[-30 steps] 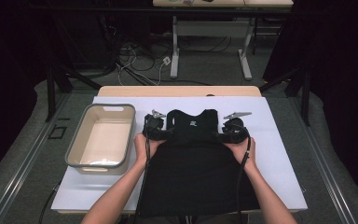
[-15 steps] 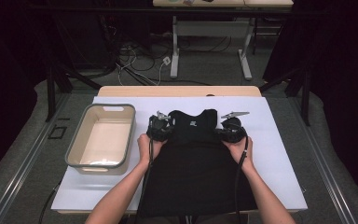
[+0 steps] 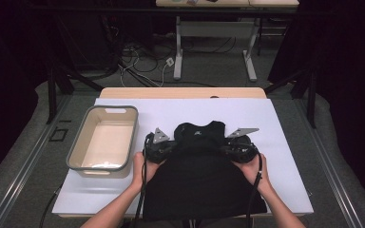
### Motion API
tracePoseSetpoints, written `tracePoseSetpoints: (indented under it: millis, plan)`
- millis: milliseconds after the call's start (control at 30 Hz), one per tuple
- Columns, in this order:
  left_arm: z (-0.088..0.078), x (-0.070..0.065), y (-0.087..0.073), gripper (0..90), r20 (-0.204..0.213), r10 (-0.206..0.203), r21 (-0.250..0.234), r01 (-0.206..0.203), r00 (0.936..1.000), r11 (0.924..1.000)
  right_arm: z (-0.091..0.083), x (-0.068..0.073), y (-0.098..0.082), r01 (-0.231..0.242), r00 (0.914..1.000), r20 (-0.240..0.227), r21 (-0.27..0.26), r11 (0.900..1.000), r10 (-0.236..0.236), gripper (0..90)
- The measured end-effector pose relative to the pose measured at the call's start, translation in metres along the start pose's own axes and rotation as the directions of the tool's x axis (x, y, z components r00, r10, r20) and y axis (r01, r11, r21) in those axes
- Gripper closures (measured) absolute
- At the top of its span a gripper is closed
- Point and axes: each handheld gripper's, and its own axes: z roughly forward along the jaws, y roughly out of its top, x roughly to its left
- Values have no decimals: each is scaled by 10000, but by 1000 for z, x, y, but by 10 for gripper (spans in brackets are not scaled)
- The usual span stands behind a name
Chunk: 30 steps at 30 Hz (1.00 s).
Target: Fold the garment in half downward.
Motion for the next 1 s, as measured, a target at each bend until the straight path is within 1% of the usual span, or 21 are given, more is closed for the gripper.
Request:
tracePoseSetpoints:
  millis: [100, 133, 167, 233, 333, 400, 433, 533, 567, 600, 633, 667, 700, 733, 767, 800, 867, 900, 933, 967, 1000]
  plan:
    - [1, 0, -8, 846, 74, -22, 122, 21, 10000, 9999, 5, -2, -7, -125, 9999, 88, 315, 9994, 122, 792]
    - [1, 1, -9, 830, 31, -19, 187, 18, 10000, 9998, 7, -4, -8, -103, 9998, 151, 291, 9995, 99, 768]
    - [1, 3, -11, 811, 38, -88, 185, 87, 10000, 9998, 7, -6, -8, -256, 9996, 117, 285, 9993, 252, 742]
    - [2, 6, -10, 734, -37, -94, 208, 95, 9999, 9997, 7, -10, -5, -354, 9991, 232, 125, 9993, 351, 657]
    - [2, 11, -5, 576, -160, -278, 153, 280, 9995, 9995, 7, -15, 3, -585, 9980, 221, -201, 9981, 589, 547]
    - [2, 14, -1, 505, -211, -362, 190, 366, 9991, 9991, 9, -16, 9, -689, 9972, 275, -268, 9973, 697, 499]
    - [3, 17, 1, 488, -175, -392, 232, 396, 9991, 9989, 11, -17, 11, -687, 9972, 267, -342, 9971, 696, 487]
    - [8, 24, 9, 458, -459, -690, 232, 702, 9966, 9973, 19, -18, 19, -785, 9963, 330, -305, 9964, 795, 478]
    - [8, 24, 9, 449, -459, -690, 232, 702, 9966, 9973, 23, -19, 21, -769, 9965, 304, -390, 9963, 781, 482]
    - [12, 31, 14, 442, -526, -1033, 246, 1047, 9933, 9942, 25, -19, 23, -780, 9962, 369, -354, 9963, 793, 493]
    - [14, 35, 16, 437, -544, -1117, 267, 1133, 9922, 9932, 28, -19, 25, -759, 9963, 386, -335, 9966, 772, 500]
    - [17, 37, 19, 428, -544, -1295, 278, 1311, 9901, 9910, 30, -20, 27, -758, 9963, 371, -363, 9965, 772, 518]
    - [20, 39, 21, 423, -488, -1376, 282, 1391, 9893, 9899, 32, -20, 29, -829, 9957, 375, -375, 9959, 843, 544]
    - [23, 40, 23, 431, -436, -1476, 309, 1490, 9881, 9883, 33, -21, 30, -793, 9955, 481, -375, 9961, 811, 576]
    - [25, 42, 24, 474, -300, -1406, 411, 1417, 9896, 9891, 35, -21, 30, -893, 9946, 486, -455, 9950, 915, 635]
    - [28, 42, 25, 523, -197, -1403, 497, 1411, 9899, 9887, 35, -21, 30, -870, 9948, 493, -477, 9951, 893, 698]
    - [32, 39, 26, 686, 114, -1218, 541, 1210, 9925, 9912, 36, -21, 29, -872, 9952, 399, -472, 9951, 891, 800]
    - [32, 37, 25, 768, 240, -1228, 442, 1216, 9921, 9916, 35, -20, 28, -871, 9955, 329, -511, 9949, 889, 835]
    - [30, 35, 24, 816, 205, -1033, 383, 1025, 9944, 9940, 34, -19, 28, -834, 9956, 394, -498, 9953, 854, 853]
    - [29, 33, 24, 840, 294, -985, 246, 978, 9947, 9949, 32, -18, 27, -781, 9961, 379, -514, 9956, 801, 859]
    - [26, 31, 23, 852, 258, -792, 133, 788, 9965, 9968, 31, -18, 26, -734, 9966, 336, -523, 9959, 752, 862]
